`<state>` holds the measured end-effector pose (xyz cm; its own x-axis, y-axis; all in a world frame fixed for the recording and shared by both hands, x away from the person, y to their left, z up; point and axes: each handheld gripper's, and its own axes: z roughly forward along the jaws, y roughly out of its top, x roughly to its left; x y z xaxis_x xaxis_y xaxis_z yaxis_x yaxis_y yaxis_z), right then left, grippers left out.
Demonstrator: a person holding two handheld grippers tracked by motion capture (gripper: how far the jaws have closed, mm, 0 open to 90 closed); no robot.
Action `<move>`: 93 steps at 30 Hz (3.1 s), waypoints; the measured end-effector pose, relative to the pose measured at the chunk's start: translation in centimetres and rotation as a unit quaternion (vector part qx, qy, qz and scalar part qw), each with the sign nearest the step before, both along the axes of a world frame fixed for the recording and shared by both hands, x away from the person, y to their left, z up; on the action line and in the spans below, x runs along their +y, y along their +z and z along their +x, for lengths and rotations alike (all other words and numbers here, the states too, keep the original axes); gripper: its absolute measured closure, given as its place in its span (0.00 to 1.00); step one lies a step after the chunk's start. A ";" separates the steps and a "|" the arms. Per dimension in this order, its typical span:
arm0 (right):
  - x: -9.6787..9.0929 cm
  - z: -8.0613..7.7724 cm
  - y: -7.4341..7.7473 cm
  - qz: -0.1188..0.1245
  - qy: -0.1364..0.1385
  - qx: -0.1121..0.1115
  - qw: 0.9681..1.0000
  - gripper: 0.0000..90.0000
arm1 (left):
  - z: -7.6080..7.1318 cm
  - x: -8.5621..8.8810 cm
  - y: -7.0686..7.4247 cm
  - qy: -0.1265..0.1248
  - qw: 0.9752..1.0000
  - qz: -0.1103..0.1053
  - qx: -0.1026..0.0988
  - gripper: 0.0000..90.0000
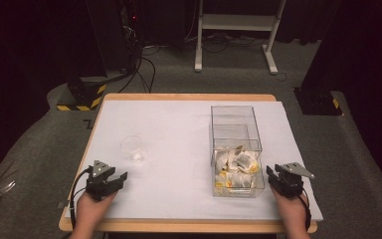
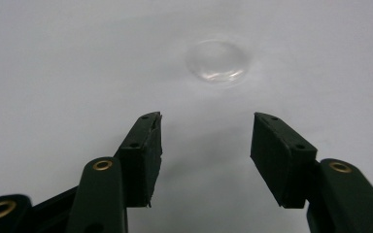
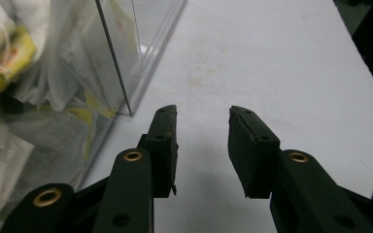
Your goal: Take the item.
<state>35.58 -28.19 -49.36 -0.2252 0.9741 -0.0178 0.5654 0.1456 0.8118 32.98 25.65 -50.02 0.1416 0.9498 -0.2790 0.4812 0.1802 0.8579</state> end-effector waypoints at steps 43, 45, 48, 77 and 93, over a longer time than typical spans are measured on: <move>-0.4 0.1 -0.4 0.012 0.000 0.016 1.000 0.66 | 0.1 -18.2 7.8 -0.192 0.977 -0.070 -0.054 0.47; -0.4 0.1 -0.5 0.012 0.000 0.015 1.000 0.65 | 0.1 -18.6 8.0 -0.195 0.977 -0.071 -0.056 0.47; -0.4 0.1 -0.5 0.013 -0.001 0.016 1.000 0.65 | 0.2 -19.6 8.3 -0.206 0.974 -0.074 -0.057 0.47; -0.5 0.0 -0.5 0.014 0.001 0.013 1.000 0.65 | 2.8 -30.0 8.3 -0.216 0.972 -0.068 -0.056 0.63; -0.5 0.0 -0.5 0.012 0.001 0.012 1.000 0.65 | 2.8 -32.1 7.0 -0.138 0.980 -0.132 -0.055 0.77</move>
<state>35.59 -28.66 -49.82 -0.2272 0.9738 0.0121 0.5853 0.1266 0.8009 35.83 -6.42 -43.03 0.4269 0.7679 -0.4777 0.4495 0.2782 0.8489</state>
